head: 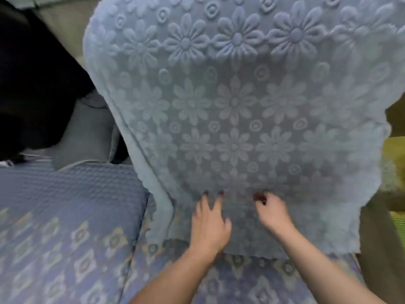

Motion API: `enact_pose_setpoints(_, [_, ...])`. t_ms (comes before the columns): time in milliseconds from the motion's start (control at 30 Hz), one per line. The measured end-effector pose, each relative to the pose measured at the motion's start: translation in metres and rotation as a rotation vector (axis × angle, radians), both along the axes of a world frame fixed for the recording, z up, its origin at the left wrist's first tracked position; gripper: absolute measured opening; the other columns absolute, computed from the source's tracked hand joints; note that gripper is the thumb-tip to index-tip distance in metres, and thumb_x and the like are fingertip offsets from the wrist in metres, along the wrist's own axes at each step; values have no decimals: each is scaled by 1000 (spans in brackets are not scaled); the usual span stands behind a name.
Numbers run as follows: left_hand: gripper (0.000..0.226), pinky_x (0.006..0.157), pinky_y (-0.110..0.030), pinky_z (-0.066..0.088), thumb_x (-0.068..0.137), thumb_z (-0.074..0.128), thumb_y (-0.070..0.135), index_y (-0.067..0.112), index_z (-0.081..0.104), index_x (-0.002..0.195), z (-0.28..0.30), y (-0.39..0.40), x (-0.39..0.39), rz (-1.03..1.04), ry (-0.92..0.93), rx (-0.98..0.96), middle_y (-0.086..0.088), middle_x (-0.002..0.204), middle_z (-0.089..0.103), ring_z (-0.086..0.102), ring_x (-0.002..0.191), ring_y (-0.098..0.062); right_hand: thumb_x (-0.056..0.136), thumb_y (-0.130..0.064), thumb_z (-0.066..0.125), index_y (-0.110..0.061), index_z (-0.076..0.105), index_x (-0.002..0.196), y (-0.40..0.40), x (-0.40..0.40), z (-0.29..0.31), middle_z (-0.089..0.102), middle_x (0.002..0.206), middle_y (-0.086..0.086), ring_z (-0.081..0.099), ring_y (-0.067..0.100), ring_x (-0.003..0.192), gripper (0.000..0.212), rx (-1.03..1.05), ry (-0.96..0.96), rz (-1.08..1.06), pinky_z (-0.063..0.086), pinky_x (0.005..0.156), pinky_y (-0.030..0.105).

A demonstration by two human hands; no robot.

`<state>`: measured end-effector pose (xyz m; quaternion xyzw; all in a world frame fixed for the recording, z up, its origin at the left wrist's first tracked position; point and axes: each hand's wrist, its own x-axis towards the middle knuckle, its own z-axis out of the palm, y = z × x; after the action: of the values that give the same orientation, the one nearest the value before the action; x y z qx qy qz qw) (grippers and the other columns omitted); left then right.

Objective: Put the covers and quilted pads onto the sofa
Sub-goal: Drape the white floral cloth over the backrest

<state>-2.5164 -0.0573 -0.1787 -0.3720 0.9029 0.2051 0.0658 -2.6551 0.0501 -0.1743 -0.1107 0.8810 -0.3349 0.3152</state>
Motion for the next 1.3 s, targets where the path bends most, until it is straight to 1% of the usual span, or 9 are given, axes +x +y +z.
enact_pose_setpoints(167, [66,96,-36,47,88,68,47,2,52,133,-84,-140,124,904,265,392,-21,132,61,57,125,-37,94,-7,56,-12,69,120,-73,71,-46,70,117,8,64,25,113,29,-10,-22,187,42,79,22])
enact_pose_setpoints(267, [43,87,-35,52,75,74,46,17,62,105,-93,-239,115,911,596,671,-5,96,73,69,106,-34,91,-1,55,-14,63,123,-118,107,-73,66,101,4,65,19,91,35,-92,-2,166,43,66,11])
enact_pose_setpoints(367, [59,100,-50,53,68,82,48,14,65,113,-104,-306,93,766,721,946,-7,108,74,70,105,-28,88,-2,57,-15,58,128,-157,124,-91,61,119,3,59,21,108,42,-137,160,145,49,94,30])
enact_pose_setpoints(667, [6,81,-34,47,91,57,19,19,63,90,-62,-420,144,909,710,40,-14,100,65,62,93,-29,79,-5,62,-20,59,111,-202,119,-85,60,102,9,59,27,94,35,-8,279,35,44,81,31])
enact_pose_setpoints(933, [17,61,-47,61,96,49,31,16,45,89,-64,-348,111,1107,889,561,-9,85,60,66,63,-31,84,-9,64,-24,56,118,-199,131,-82,56,115,1,58,16,100,38,-39,272,36,50,89,36])
enact_pose_setpoints(1033, [21,73,-45,59,91,52,31,15,56,78,-106,-262,137,797,518,720,-8,73,63,66,75,-30,87,-8,63,-15,63,119,-162,158,-97,59,116,2,60,21,106,32,81,399,189,50,90,35])
enact_pose_setpoints(1133, [55,107,-40,40,89,33,58,26,60,124,-167,-208,171,33,-22,395,-8,135,58,50,130,-30,83,-16,67,-12,66,113,-111,181,-134,60,111,8,62,35,99,30,330,478,452,55,81,39])
enact_pose_setpoints(1233, [70,121,-57,-2,95,27,67,47,0,157,-204,-222,173,-311,-276,142,4,168,-12,-15,154,-28,95,-44,40,-17,61,133,-78,198,-175,55,133,18,56,45,117,52,465,448,535,51,93,53])
enact_pose_setpoints(1300, [68,121,-60,-6,98,20,66,46,-8,156,-212,-241,147,-319,-249,83,4,167,-18,-21,152,-28,96,-53,30,-24,46,149,-83,199,-193,40,152,22,42,48,135,62,514,458,502,40,102,62])
